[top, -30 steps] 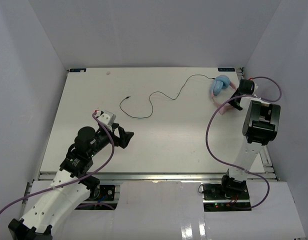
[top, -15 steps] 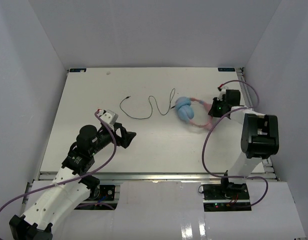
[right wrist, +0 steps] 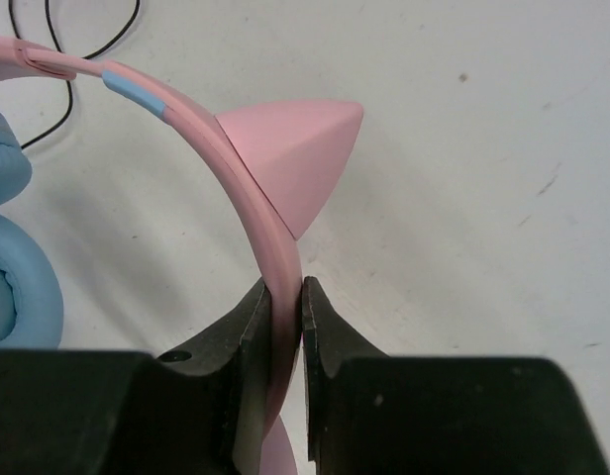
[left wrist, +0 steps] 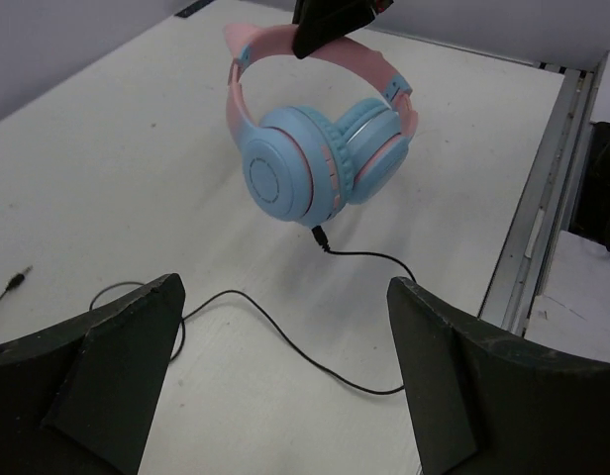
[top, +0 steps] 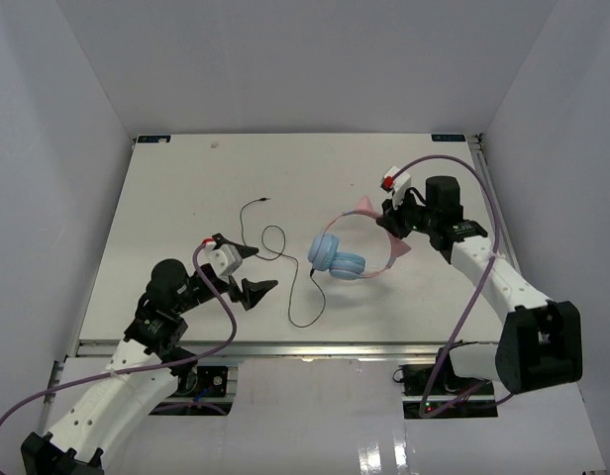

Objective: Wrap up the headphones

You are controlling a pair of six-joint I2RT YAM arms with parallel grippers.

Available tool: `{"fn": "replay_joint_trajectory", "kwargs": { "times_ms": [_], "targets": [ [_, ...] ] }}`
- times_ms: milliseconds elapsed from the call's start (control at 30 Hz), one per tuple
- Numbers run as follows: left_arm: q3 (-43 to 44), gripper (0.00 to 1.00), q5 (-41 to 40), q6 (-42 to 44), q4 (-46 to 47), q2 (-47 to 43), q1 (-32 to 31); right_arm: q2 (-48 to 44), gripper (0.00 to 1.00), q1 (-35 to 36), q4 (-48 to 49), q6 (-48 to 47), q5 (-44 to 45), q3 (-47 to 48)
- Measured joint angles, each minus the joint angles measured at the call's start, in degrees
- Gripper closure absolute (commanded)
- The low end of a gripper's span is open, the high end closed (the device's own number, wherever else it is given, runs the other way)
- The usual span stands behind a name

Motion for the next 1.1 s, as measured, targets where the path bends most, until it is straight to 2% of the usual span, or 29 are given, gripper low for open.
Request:
{"fn": "replay_joint_trajectory", "kwargs": {
  "times_ms": [100,200,333,500,800,967,1100],
  "targets": [
    [1.08,0.08,4.58,0.8,2.27,2.14,-0.04,-5.37,0.92,1.08,0.12,-0.74,3.46,0.0],
    [1.3,0.06,11.09,0.24,4.55,8.29,-1.43,-8.22,0.92,0.91,-0.92,-0.33,5.17,1.3],
    [-0.73,0.05,12.62,-0.36,6.03,14.3,-9.05,-8.27,0.92,0.88,-3.79,0.84,5.67,6.12],
    [-1.56,0.05,7.23,1.39,10.33,20.61,-17.78,-7.21,0.92,0.88,-8.72,3.65,4.08,15.99],
    [-1.92,0.14,-6.29,5.78,21.54,35.73,-18.54,-8.01,0.92,0.04,-11.27,9.33,-0.05,27.14],
    [-2.8,0.17,-15.38,6.97,27.97,37.41,-18.67,-8.16,0.92,-1.7,-13.19,11.72,-2.71,30.06],
    [-3.37,0.13,-15.7,6.04,29.1,33.25,-18.75,-8.17,0.92,-2.47,-13.57,12.06,-3.38,30.56]
  ]
}}
